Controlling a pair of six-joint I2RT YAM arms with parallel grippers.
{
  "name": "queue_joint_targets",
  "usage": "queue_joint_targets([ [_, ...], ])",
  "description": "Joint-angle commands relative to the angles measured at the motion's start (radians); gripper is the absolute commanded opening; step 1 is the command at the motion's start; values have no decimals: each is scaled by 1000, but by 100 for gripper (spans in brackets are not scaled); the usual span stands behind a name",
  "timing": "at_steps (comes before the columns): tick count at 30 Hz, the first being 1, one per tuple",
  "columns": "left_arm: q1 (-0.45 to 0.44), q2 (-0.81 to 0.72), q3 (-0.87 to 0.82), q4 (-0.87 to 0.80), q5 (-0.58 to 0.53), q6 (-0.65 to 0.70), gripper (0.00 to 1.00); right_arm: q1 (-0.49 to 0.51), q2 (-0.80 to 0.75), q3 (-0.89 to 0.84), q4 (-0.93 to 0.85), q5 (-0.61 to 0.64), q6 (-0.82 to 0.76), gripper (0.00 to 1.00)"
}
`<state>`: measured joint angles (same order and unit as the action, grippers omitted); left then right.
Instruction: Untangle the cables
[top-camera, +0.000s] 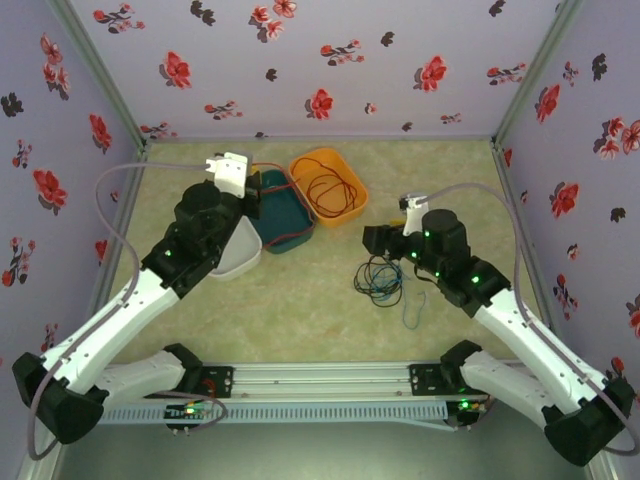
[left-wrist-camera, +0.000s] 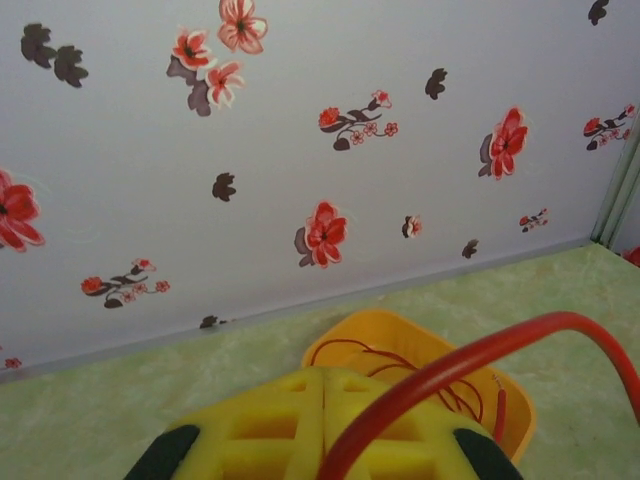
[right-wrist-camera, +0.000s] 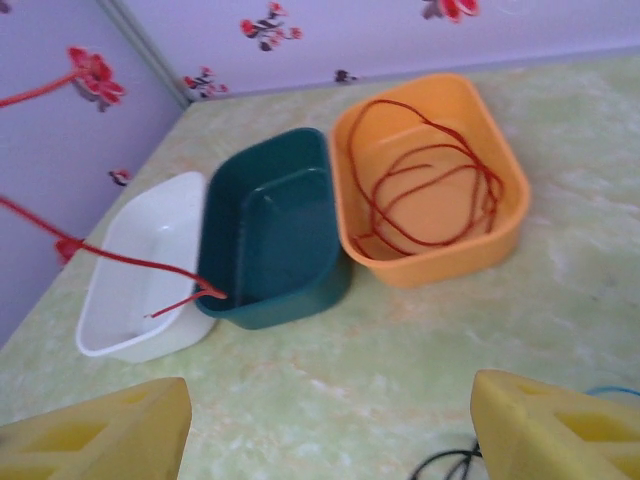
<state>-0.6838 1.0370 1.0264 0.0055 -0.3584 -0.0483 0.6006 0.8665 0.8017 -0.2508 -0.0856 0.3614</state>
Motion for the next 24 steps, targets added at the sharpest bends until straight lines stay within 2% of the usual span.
queue_joint_targets([
  [1,22,18,50,-31,38,-58,0,53,31,-31,145,-11,-36,76],
  [12,69,98,102,-76,117,-119,0,164,251,33,324,-86,-62,76],
  [24,77,92,115,-102,156,-144,0,168,515,138,459,-91,-95,72],
])
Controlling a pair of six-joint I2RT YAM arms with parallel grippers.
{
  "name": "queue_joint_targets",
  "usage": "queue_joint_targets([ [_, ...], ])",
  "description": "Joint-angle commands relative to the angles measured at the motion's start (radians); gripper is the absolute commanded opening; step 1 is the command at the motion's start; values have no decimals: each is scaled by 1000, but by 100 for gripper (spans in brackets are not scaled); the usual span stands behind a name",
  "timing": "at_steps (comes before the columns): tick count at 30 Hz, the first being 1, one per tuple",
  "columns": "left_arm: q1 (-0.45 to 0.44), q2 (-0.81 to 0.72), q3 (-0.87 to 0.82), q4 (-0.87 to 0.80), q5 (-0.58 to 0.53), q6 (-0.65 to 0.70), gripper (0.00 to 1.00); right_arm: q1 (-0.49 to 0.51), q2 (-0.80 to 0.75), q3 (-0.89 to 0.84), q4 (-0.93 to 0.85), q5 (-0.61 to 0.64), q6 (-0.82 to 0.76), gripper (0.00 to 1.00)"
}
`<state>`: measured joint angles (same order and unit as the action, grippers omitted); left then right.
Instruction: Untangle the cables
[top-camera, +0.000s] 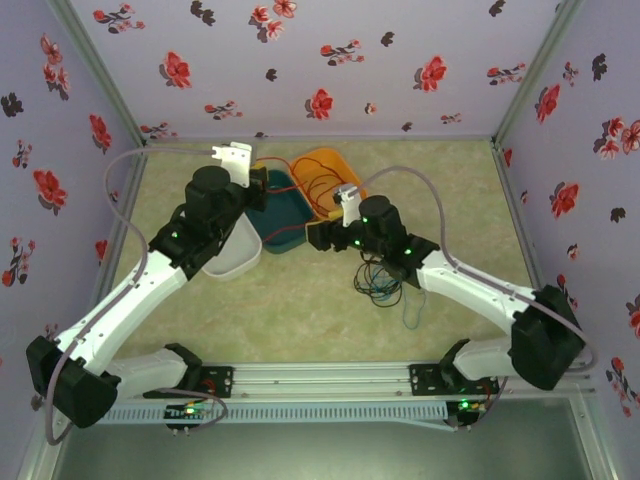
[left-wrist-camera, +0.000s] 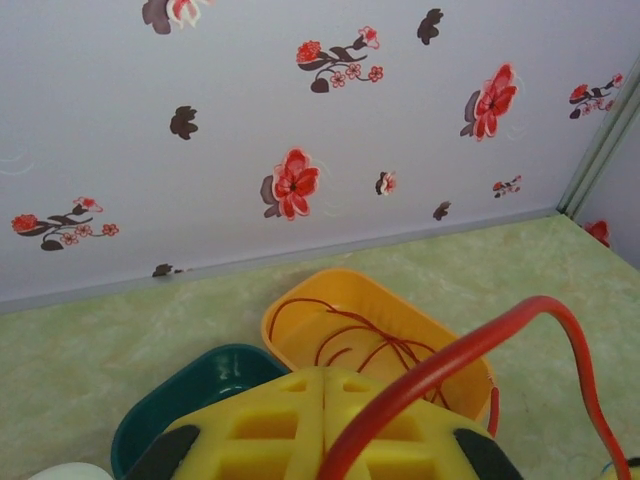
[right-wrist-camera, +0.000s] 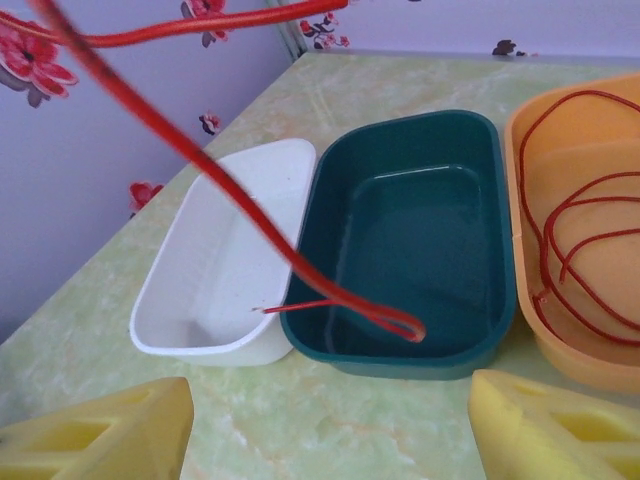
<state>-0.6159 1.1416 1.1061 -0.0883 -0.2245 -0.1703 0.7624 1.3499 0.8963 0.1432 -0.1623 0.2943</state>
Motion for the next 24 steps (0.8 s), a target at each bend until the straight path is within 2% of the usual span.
queue_joint_targets([
  [1,9,-15,35,-12,23,-23,0,6,49,53,67,-5,-30,70],
  [10,14,-32,45,-80,57,-21,0,1,90,86,79,93,-69,53],
  [16,18,-32,47,-115,82,-21,0,-9,80,91,83,111,-64,29],
  [24,22,0,59,-141,117,-22,0,-19,44,116,23,162,-58,8],
])
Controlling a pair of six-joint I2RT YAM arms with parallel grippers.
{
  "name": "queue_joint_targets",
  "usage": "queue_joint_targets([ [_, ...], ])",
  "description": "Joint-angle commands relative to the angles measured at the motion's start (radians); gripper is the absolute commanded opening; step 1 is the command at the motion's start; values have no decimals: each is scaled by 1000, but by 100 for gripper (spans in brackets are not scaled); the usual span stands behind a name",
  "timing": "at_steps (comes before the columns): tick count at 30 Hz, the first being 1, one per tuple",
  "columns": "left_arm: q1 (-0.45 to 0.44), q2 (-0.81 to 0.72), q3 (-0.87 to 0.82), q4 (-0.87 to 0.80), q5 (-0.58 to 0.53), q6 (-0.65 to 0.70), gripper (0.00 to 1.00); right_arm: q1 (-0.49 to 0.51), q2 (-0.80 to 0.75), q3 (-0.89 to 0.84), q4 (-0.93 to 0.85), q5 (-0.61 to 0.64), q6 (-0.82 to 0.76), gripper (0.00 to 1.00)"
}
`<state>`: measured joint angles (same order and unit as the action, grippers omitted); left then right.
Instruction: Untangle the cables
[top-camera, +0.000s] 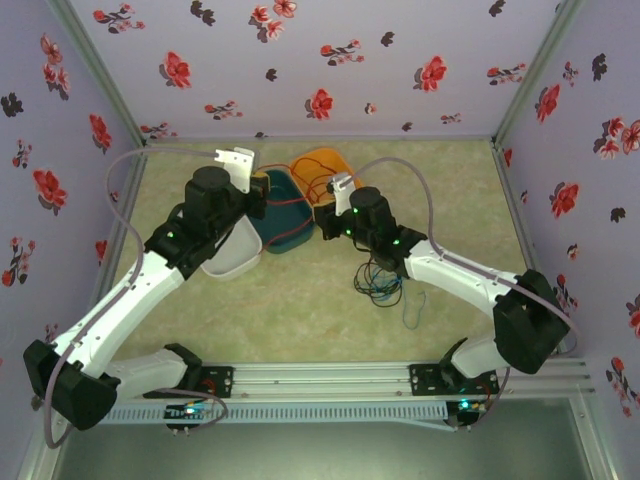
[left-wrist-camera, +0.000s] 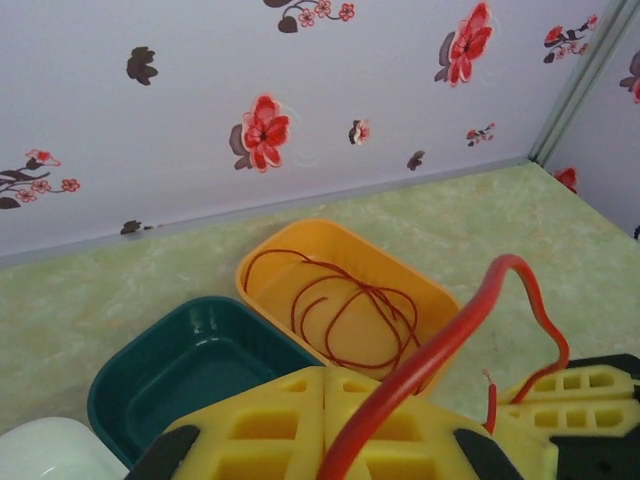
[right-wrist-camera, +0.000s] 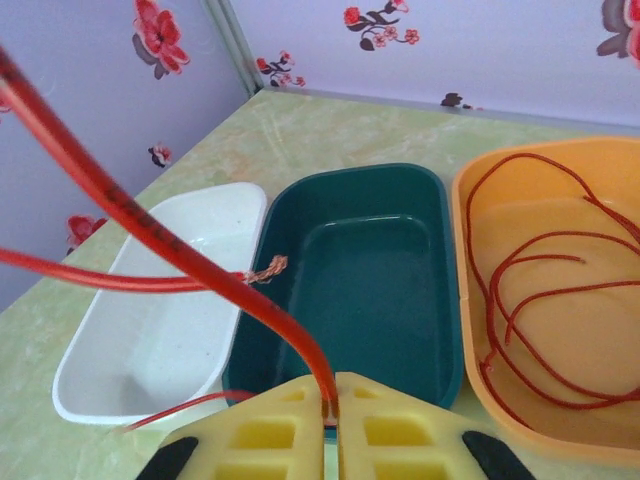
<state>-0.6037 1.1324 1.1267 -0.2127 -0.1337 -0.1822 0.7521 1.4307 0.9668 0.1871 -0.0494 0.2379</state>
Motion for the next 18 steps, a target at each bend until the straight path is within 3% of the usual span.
queue_joint_targets([
  [1,10,13,40,-19,28,-10,0,-10,-44,51,-38,62,1,6],
  [6,21,53,56,-38,51,-13,0,-45,-80,114,-158,114,54,3],
  [13,57,201,149,-39,155,-41,0,-177,54,426,-632,76,133,0],
  [18,70,371,271,-41,172,-78,0,-255,134,530,-701,65,134,0],
])
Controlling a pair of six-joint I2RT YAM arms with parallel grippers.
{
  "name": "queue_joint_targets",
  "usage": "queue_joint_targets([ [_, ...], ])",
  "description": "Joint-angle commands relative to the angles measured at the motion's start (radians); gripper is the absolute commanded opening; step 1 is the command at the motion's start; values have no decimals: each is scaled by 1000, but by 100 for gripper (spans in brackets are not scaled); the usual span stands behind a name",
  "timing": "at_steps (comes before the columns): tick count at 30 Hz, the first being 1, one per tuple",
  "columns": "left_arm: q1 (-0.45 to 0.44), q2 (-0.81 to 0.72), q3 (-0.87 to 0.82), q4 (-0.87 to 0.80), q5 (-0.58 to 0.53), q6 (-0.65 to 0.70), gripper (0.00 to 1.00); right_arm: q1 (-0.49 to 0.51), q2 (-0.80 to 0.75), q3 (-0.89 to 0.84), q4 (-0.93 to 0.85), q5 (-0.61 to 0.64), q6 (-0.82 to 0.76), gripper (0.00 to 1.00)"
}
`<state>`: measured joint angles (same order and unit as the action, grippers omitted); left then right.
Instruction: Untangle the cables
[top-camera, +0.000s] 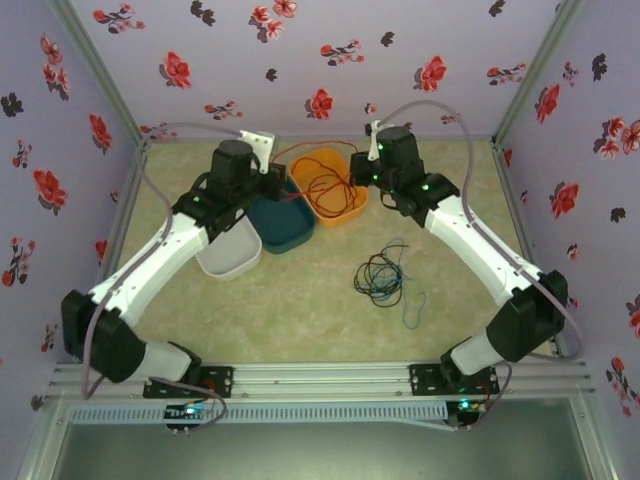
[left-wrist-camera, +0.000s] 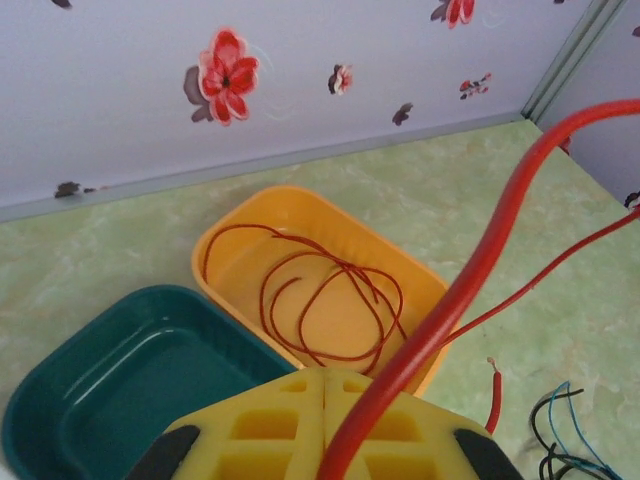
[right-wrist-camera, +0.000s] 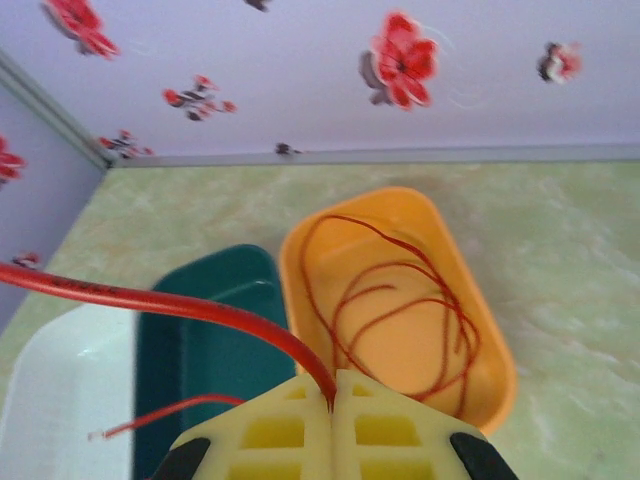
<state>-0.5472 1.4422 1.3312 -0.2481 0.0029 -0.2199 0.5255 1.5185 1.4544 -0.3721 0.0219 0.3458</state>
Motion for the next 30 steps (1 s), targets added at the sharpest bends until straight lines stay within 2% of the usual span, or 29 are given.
queue_joint_targets([
  [1,13,109,92,-4,40,-47,0,-44,64,63,-149,-7,30,0],
  [8,30,405,335,-71,47,-61,0,-80,212,218,-252,10,20,0],
  [13,52,553,474,-108,54,-68,0,-80,286,266,-293,57,4,0],
  [18,61,685,589,-113,56,-46,5,-80,350,295,-310,86,4,0],
  [24,61,844,761,-200,66,-23,9,-81,431,358,-371,78,7,0],
  [26,62,886,818,-236,68,-11,12,-80,451,374,-395,64,7,0],
  [30,62,939,878,-270,70,8,26,-81,490,398,-435,67,10,0],
])
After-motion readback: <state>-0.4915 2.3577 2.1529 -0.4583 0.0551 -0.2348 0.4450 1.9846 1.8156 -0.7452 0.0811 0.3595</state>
